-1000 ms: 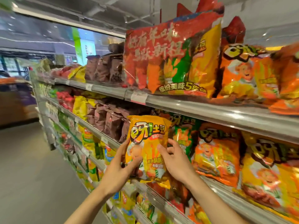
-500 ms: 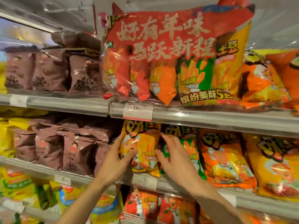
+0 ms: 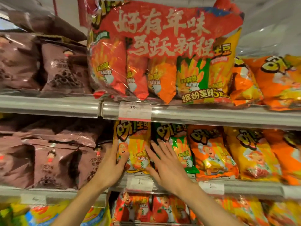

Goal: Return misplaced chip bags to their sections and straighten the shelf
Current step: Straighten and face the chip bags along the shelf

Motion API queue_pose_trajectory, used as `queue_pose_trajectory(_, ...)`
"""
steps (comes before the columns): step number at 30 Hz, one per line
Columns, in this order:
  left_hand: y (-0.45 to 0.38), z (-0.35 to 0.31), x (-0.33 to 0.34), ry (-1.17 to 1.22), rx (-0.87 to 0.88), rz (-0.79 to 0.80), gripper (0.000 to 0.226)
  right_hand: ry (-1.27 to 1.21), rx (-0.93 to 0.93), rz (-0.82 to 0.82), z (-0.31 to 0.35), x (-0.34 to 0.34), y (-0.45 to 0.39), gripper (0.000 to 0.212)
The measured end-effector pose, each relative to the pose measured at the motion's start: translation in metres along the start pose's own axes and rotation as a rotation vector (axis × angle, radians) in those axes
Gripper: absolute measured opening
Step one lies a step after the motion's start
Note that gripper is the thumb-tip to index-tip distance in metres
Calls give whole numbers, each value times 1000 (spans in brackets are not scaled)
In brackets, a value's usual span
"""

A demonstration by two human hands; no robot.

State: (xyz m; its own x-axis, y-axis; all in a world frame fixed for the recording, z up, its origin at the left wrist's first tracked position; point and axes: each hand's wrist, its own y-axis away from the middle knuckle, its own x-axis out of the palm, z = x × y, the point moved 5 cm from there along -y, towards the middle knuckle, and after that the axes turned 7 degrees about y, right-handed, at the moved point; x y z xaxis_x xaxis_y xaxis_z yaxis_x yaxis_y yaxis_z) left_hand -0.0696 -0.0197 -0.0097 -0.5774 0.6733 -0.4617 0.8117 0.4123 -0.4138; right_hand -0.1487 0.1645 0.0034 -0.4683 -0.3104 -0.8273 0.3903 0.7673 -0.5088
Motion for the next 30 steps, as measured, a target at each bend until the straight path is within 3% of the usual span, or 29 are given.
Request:
queue_pose_trajectory(12,12,2,4,11,-2,-46,75,62,19,37,2,3,2,62)
queue_pose_trajectory(18,23,-11,-8,-30,72,-306,67,-115,61,-61,-4,-19,7,65)
queue_pose_trajectory(22,29,-41,-11,-29,222,-453,50,-284,317,-208,-43,-42,16,61)
queue_pose_trajectory(26,27,-88,26,-74,339,-313,46,-372,565,-141,-92,-52,29,63)
queue_pose_trajectory(30,17,-109,84,-155,336,-96,53,-339,633,42,-114,-39,42,62)
